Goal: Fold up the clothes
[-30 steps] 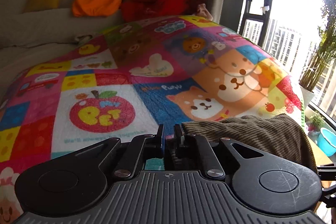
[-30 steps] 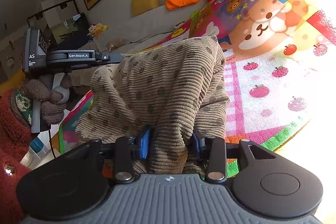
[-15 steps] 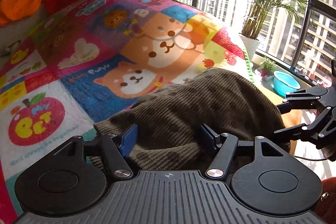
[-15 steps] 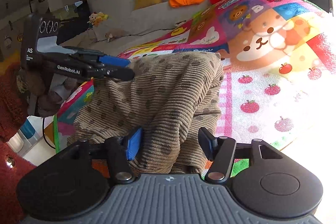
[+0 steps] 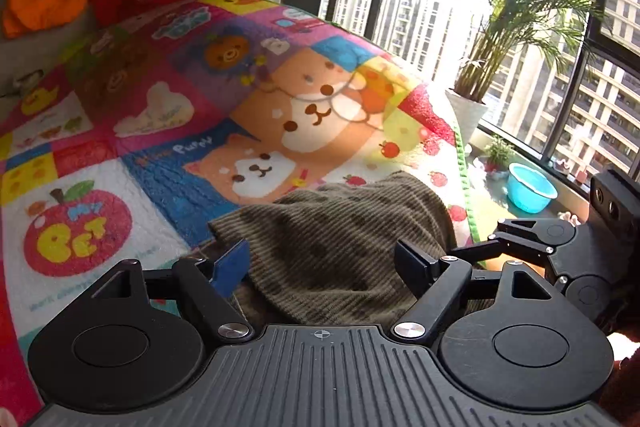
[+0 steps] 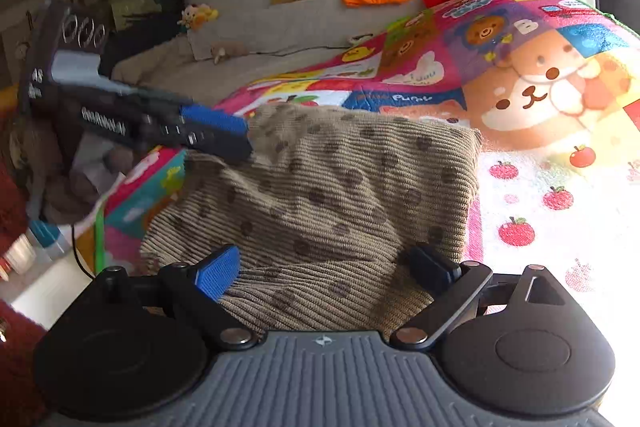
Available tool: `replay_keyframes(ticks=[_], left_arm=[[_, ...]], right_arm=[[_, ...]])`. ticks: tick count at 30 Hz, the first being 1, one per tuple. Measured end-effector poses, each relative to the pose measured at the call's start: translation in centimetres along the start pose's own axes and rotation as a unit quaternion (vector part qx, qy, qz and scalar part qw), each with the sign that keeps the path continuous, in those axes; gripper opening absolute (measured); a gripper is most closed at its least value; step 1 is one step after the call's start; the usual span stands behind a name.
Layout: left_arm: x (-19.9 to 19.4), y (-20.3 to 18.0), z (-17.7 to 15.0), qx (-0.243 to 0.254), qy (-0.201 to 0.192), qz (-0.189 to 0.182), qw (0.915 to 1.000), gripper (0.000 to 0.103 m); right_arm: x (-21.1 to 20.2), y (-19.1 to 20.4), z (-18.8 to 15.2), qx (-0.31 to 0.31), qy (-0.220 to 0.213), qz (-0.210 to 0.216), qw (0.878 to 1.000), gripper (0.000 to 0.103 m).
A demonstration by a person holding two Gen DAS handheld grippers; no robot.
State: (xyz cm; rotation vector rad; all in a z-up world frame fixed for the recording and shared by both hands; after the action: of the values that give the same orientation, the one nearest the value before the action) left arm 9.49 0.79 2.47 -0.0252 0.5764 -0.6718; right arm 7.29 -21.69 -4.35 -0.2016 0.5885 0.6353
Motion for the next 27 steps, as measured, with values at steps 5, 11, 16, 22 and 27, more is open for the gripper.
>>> replay_keyframes(ticks=[5, 11, 16, 22, 27], left_arm=[[3.9, 1.9, 1.9, 0.001, 0.035, -0.011, 0.9993, 0.095], [6.0, 3.8, -1.0, -0.038, 0.071, -0.036, 0.9961, 0.094], [4.5, 3.5, -2.6, -0.046, 0.055, -0.035, 0.9968, 0.094], [2.6, 2.7, -3.6, -0.063, 0.034, -0.035, 0.9969, 0.090], [2.2, 0.3, -3.8, -0.085, 0.029, -0.063, 0.9940, 0.088]], right_arm=[[-1.7, -0.2, 0.4, 0.018, -0.002, -0.007, 1.000, 0.096], [-4.6, -5.4, -0.7, 0.222, 0.010, -0.017, 0.975, 0.096], [-2.2, -5.7, -0.9, 0.230, 0.038, 0.002, 0.972, 0.076], [1.1, -6.2, 0.0, 0.193, 0.060, 0.004, 0.979, 0.051], [2.2, -8.3, 2.9, 0.147, 0.037, -0.058, 0.987, 0.051]])
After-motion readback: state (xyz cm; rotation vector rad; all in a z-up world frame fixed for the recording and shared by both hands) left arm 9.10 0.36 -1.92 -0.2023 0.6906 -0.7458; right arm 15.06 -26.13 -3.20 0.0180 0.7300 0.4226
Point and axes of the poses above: each gripper's, at about its wrist camera, not at the fingertips, and x roughly the way its jaws point, y to its left, z to its top, the point moved 3 cm from there along x, roughly the way its jaws point, and after that the axes turned 6 degrees about -z, right-handed, at the moved point
